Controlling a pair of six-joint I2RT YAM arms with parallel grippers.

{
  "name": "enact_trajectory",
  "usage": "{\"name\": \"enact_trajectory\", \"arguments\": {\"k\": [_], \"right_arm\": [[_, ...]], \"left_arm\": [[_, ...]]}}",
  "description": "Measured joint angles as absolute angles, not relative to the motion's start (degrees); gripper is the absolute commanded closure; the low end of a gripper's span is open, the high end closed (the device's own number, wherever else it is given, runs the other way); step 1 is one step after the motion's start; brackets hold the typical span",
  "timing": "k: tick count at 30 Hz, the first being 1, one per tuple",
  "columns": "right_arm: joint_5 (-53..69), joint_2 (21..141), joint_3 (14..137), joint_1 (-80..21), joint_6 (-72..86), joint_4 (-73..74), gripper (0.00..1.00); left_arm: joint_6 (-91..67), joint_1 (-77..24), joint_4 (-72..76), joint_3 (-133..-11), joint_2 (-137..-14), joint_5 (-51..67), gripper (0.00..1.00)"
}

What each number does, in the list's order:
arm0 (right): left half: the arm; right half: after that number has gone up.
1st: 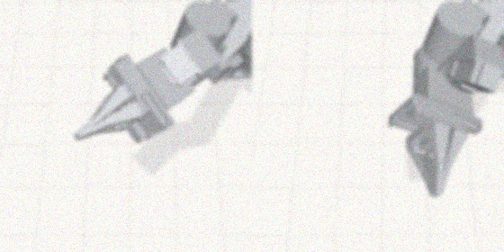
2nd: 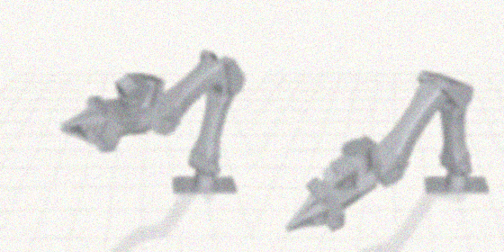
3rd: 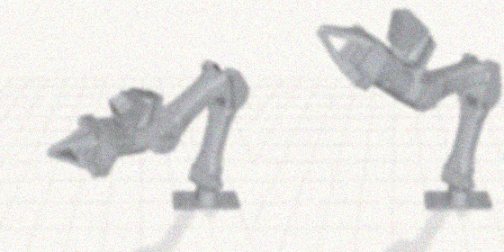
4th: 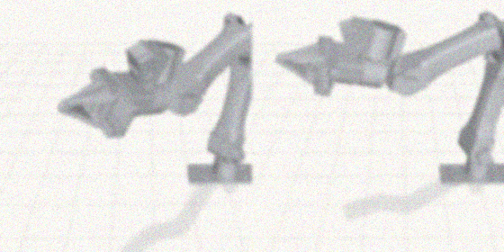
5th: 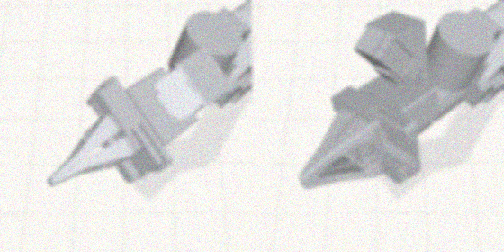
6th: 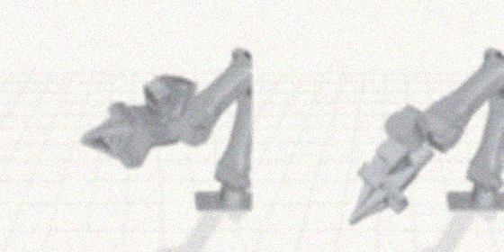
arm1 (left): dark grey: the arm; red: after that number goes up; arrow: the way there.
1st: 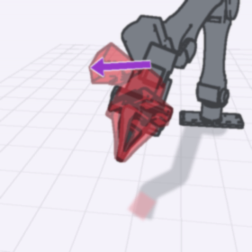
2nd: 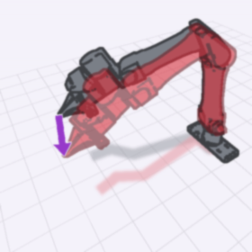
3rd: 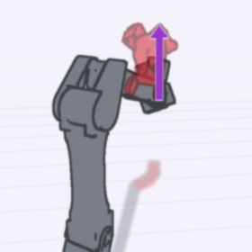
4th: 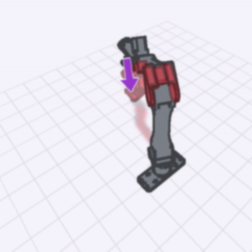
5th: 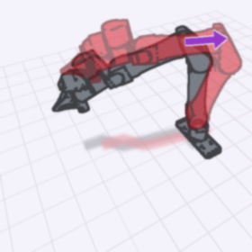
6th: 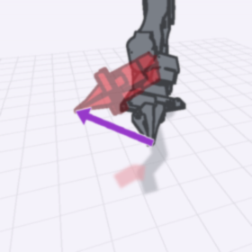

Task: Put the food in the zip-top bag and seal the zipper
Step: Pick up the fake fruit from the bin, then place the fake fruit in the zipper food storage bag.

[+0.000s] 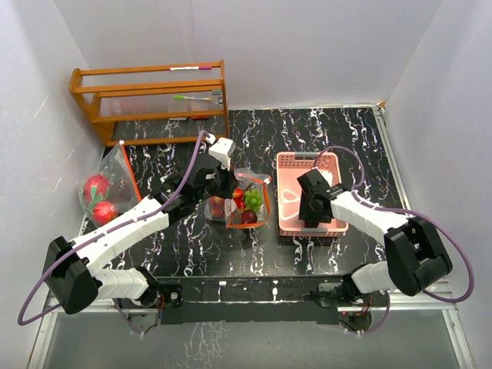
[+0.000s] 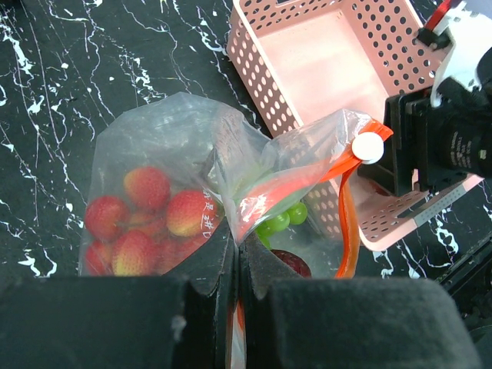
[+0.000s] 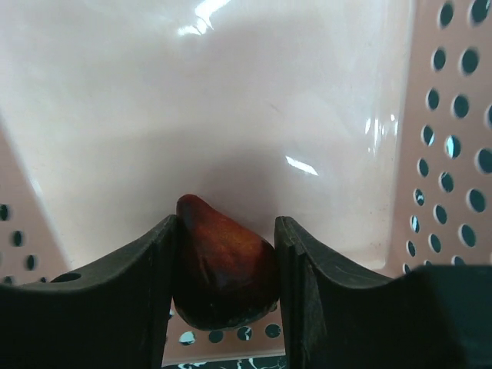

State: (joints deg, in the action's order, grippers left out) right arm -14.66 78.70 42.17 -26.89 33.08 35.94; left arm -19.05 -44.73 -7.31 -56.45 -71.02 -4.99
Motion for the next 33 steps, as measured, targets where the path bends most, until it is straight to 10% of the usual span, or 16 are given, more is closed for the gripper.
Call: {"name": "enact_trajectory", "arguments": {"k": [20,33], "right_arm": [[11.16,55.33,48.88,-28.56,28.77,24.75,0.72],[7.62,67.68,49.19,-44.58,30.61,12.16,0.65]], "left_arm": [[-20.14,-44.73,-5.96,-57.36,-75.61,-4.36,1.00],[-21.15,-44.73,-5.69,-59.35,-77.95,-2.55,1.00]]}}
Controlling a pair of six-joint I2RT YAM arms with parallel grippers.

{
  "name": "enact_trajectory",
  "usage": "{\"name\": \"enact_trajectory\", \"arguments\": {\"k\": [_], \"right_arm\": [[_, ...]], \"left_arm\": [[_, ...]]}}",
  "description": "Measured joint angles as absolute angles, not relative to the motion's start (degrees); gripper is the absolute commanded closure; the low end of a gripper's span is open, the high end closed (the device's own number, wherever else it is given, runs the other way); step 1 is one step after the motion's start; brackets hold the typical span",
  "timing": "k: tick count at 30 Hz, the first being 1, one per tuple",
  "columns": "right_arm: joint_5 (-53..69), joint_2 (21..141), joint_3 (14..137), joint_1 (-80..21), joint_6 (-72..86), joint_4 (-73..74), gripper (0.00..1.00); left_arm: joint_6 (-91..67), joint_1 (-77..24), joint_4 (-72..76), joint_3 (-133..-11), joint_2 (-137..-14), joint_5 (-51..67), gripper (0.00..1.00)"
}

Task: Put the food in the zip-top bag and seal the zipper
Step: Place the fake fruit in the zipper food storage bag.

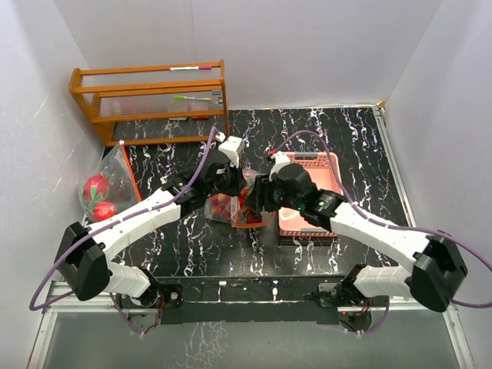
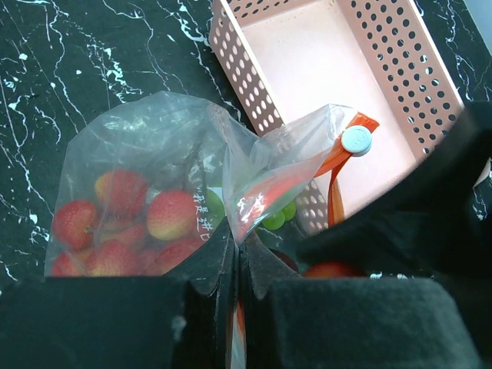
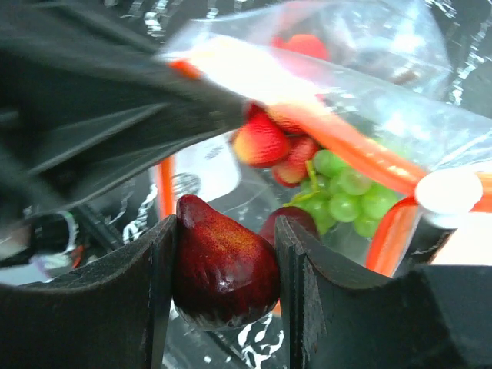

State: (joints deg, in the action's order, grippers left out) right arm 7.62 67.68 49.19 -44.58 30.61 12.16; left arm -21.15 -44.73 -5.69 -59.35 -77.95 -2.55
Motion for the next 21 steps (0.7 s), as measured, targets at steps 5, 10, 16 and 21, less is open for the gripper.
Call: {"name": "enact_trajectory", "arguments": {"k": [5,10,16,21], "right_arm": [[-1.26,73.63,49.32,-45.39,31.55,11.40,0.38],[-5.91,73.60,49.28,-45.45,31.68,6.87,0.03],[-7.77,69.73,49.17,-45.87,31.14,5.87,0.02],[-8.36,62.81,47.99,-46.26,32.29,6.92,0.01]], "left_arm": [[-21.10,-44.73,-6.52,-59.35,-76.99,-2.52,1.00],[-21.08,-44.73,-6.98,-59.35,-75.66,-2.55,1.00],[-21.08,-44.66,-7.14,-59.16,-75.50,-2.96,1.00],[-21.02,-44.66,-7.60,-59.16,-75.50,-3.14,1.00]]}}
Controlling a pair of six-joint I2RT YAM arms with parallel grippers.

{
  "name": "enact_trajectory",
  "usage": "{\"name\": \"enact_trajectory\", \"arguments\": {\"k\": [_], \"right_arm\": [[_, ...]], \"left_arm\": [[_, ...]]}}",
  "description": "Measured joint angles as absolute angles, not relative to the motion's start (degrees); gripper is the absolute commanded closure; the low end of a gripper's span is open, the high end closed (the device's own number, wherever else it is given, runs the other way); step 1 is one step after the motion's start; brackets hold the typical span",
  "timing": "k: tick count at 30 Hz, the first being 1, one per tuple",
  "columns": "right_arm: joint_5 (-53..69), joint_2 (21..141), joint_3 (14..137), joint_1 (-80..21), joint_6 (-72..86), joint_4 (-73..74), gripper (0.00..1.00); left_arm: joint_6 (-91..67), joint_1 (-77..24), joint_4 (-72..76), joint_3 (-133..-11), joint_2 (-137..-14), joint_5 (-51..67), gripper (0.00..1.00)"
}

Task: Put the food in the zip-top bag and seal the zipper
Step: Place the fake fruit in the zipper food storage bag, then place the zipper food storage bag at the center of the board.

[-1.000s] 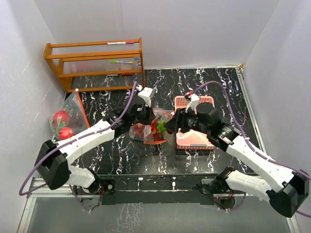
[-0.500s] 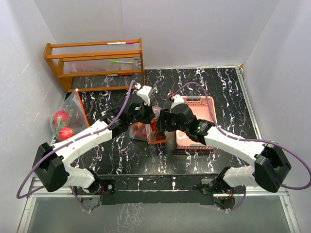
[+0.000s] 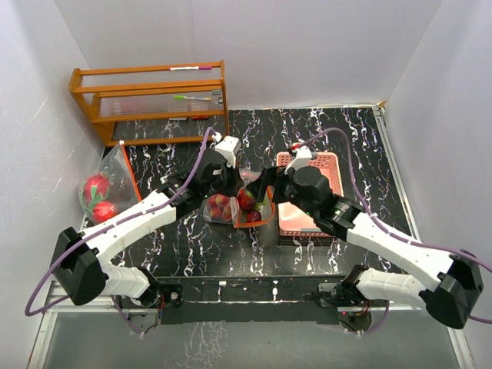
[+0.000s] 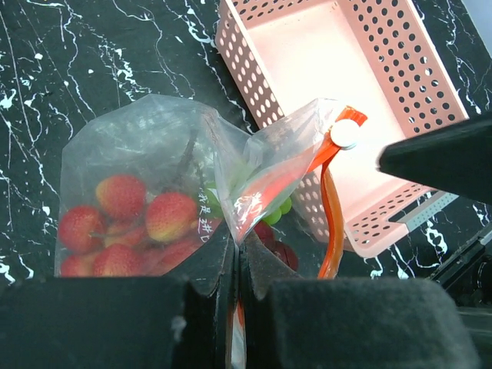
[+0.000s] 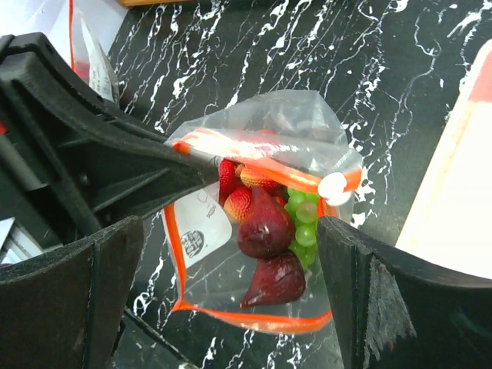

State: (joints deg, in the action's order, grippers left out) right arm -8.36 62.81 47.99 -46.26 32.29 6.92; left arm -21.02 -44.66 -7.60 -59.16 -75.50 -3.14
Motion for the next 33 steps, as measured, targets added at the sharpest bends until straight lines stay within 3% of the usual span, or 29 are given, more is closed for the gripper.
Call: {"name": "enact_trajectory", "arguments": {"k": [5,12,18,22,26,33], "right_arm": [[-10.33,57.30,45.93,-46.39,34.72,11.81,0.05],[-10.41,60.16,42.17,-46.68,38.76,17.54,0.15],[-10.46,63.40,40.38,-46.87,40.95,18.48,0.41],[-9.76,66.11,40.38,-46.89,41.74,16.38,0.75],[-9.23,67.88,40.77,-46.98,41.76,16.10,0.90],[-11.07,67.99,51.62,-47.13,34.59,19.75,0.92]], "left_arm": [[-20.56,-44.66,-8.16,-59.24,-75.09,-4.23,1.00],[-20.29,-44.66,-8.86,-60.45,-74.06,-5.76,1.00],[-20.12,-44.66,-9.41,-61.10,-73.25,-6.48,1.00],[-20.10,-44.66,-9.47,-61.10,-72.73,-6.76,1.00],[-19.75,-44.66,-9.76,-61.10,-72.31,-7.22,1.00],[-17.58,-44.66,-12.29,-61.10,-69.54,-10.55,1.00]]}}
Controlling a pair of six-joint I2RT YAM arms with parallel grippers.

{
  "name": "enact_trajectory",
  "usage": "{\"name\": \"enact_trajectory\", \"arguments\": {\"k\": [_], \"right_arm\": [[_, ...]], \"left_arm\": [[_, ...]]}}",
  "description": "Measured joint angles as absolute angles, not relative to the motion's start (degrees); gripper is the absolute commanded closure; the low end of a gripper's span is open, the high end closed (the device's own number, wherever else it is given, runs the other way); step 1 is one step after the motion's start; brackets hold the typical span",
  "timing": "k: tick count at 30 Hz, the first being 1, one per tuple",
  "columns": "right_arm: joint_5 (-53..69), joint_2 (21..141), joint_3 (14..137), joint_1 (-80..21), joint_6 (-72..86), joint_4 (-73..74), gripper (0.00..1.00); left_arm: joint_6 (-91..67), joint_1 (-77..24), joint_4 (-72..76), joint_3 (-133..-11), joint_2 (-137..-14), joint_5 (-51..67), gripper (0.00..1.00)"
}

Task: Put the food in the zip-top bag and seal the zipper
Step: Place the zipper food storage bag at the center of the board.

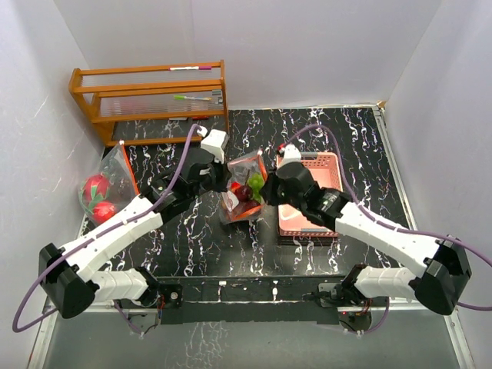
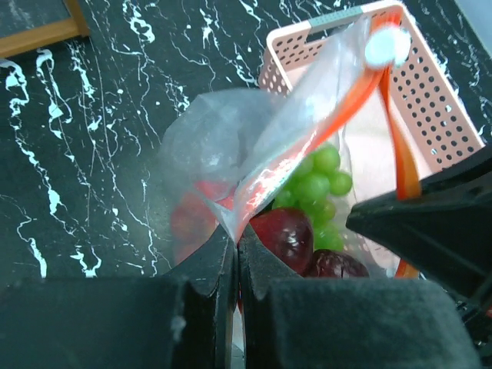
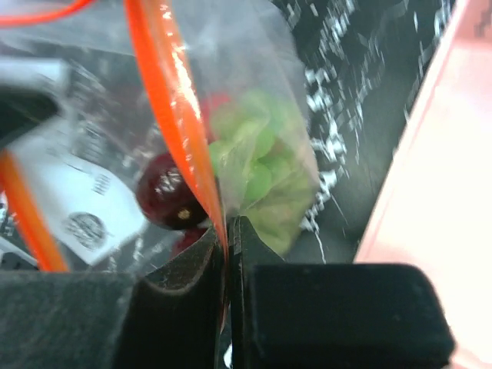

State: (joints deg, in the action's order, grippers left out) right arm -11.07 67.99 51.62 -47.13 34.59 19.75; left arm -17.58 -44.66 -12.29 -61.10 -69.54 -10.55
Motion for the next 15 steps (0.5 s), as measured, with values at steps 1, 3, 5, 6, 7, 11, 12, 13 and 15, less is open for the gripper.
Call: {"name": "enact_trajectory", "arguments": {"k": [1,3,5,6,7,11,12,13,15], "right_arm": [[-10.92,68.12,53.49,-47.13,33.34,19.66,0.92],[-9.39,69.65,58.92,-47.11,29.89,19.40,0.92],[-7.14,72.47,63.35,-47.00,27.29,18.37,0.92],[-5.67,74.30,65.32,-47.00,26.00,17.65,0.92],[-4.47,76.14,66.76,-47.00,24.84,16.95,0.92],[-1.45,82.61,67.83,-46.76,21.23,16.27,0.92],[-1.15,83.59,67.68,-46.61,20.80,16.45,0.92],[-0.75,84.77,67.44,-46.35,19.94,17.04,0.92],[-0.45,85.60,66.85,-46.11,18.74,18.50,0.92]], "left_arm": [[-17.52,-44.62,-12.43,-61.08,-68.77,-10.72,1.00],[-17.67,-44.58,-12.36,-60.93,-67.51,-10.48,1.00],[-18.28,-44.58,-11.75,-60.34,-66.30,-9.76,1.00],[-18.74,-44.58,-11.40,-59.88,-65.87,-9.26,1.00],[-19.31,-44.58,-11.07,-59.35,-65.67,-8.62,1.00],[-21.82,-44.56,-9.41,-56.01,-65.56,-5.15,1.00],[-22.50,-44.56,-9.21,-54.96,-65.56,-4.32,1.00],[-23.11,-44.56,-8.99,-53.91,-65.56,-3.55,1.00],[-23.92,-44.53,-8.49,-52.14,-65.56,-2.46,1.00]]}}
